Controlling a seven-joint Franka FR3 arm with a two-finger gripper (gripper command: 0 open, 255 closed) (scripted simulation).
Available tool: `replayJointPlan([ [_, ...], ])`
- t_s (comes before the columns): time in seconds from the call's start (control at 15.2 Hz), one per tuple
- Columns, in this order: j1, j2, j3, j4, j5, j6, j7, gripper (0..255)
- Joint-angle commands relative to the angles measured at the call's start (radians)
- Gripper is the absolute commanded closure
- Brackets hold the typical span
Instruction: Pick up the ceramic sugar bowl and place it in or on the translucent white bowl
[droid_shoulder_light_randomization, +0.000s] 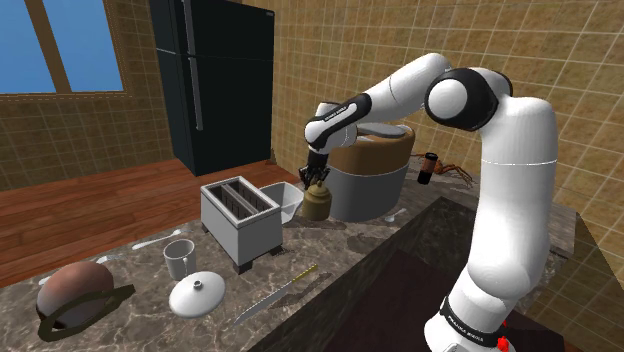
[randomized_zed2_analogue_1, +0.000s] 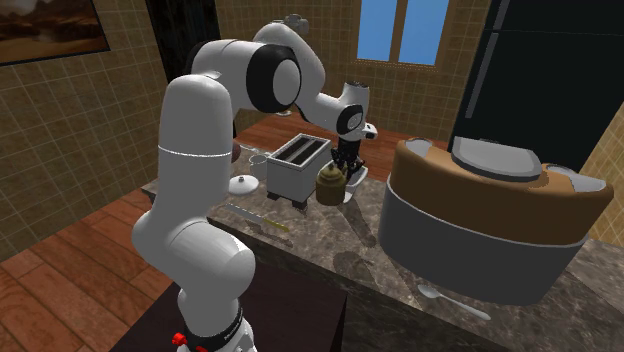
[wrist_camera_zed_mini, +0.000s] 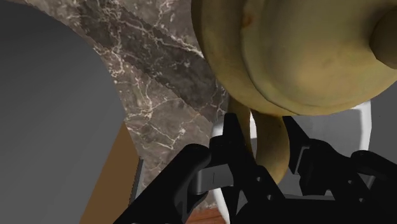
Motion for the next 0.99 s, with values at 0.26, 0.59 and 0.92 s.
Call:
replayJointPlan([
  [0.26, 0.002, -0.043, -0.004, 0.028, -0.011, -0.069, 0.012, 255],
  [0.59, 0.003, -0.073, -0.006, 0.056, -0.019, -0.127, 0.021, 255],
  [0.92, 0.005, -0.054, -0.005, 0.133, -0.022, -0.184, 0.032, 255],
])
